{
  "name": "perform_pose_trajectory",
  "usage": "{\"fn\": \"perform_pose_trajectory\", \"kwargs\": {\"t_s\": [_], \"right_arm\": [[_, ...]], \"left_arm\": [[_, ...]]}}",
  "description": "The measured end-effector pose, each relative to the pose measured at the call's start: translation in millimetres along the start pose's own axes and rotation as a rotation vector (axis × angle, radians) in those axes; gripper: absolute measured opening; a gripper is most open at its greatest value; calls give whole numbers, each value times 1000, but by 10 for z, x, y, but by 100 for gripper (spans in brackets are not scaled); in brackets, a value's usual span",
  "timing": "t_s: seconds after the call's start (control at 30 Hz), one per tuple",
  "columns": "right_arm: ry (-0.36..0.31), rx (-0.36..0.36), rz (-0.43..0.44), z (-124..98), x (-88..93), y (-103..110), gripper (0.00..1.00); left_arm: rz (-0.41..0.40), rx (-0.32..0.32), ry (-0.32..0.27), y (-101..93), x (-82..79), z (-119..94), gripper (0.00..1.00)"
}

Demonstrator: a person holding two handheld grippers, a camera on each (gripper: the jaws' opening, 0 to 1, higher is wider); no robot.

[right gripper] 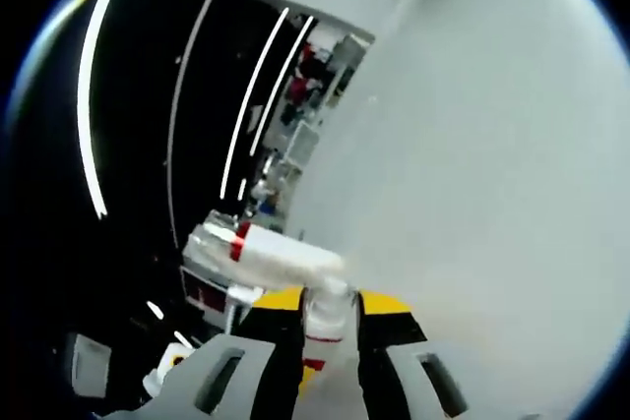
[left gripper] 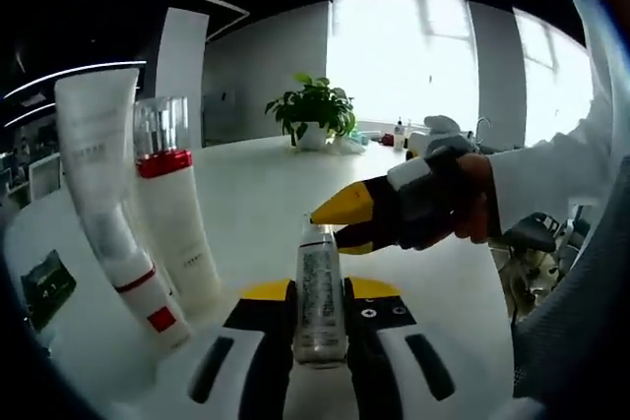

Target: Arrange the skincare products in the storage area until every visible bottle or jar stands upright without overlapping.

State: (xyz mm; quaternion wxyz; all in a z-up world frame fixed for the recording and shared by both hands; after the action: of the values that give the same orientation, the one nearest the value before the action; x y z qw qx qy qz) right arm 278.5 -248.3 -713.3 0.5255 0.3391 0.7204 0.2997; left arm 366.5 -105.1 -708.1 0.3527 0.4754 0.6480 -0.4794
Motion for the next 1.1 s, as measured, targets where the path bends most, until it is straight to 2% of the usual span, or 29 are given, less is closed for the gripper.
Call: {"fn": "perform_pose_trajectory", "kwargs": {"t_s": [0.07,0.13,0.17,0.23,0.3,0.33,0.37,0.4,0.6,0.7,0.83,0.9,1.0,1.1], "right_arm": [[-8,-2,-15,3,-8,43,13],[-28,9,-67,8,-21,94,12],[-30,24,-123,9,-29,124,12],[-41,35,-174,17,-39,176,11],[-64,29,-260,28,-57,273,10],[-64,49,-351,31,-63,317,10],[-50,70,-395,27,-50,352,10],[-83,60,-424,38,-68,418,10],[-89,90,-600,64,-53,558,10],[-101,105,-725,91,-26,652,10],[-99,119,-826,152,-2,727,10],[-99,120,-845,175,19,753,10],[-111,124,-862,195,55,771,11],[-121,133,-918,213,76,798,11]], "left_arm": [[3,-2,1,8,1,-3,18],[-2,-5,4,21,4,-4,18],[-11,-6,11,27,8,-1,18],[-2,-11,12,31,14,-1,18],[5,-25,26,45,30,5,18],[24,-29,28,47,32,8,18],[23,-28,27,43,28,3,18],[20,-28,18,42,13,1,18],[30,-46,6,89,-37,-8,18],[43,-62,2,91,-50,-21,18],[50,-76,14,117,-39,-32,18],[52,-97,27,144,-15,-40,18],[31,-159,63,201,56,-52,18],[-6,-196,97,236,124,-64,18]]}}
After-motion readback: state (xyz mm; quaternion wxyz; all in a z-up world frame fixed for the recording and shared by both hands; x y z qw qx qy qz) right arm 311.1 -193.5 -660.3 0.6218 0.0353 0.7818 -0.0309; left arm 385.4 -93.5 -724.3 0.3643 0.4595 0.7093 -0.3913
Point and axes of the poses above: the point that each gripper's makers call its tool centre point, and the gripper's own axes: z roughly forward along the fingers, y roughly to its left, x roughly out of its underside, the point moved 9 cm from there along -z, roughly backward along the fingers, and after that the axes turned 14 degrees about -z, right-handed, at the moved point
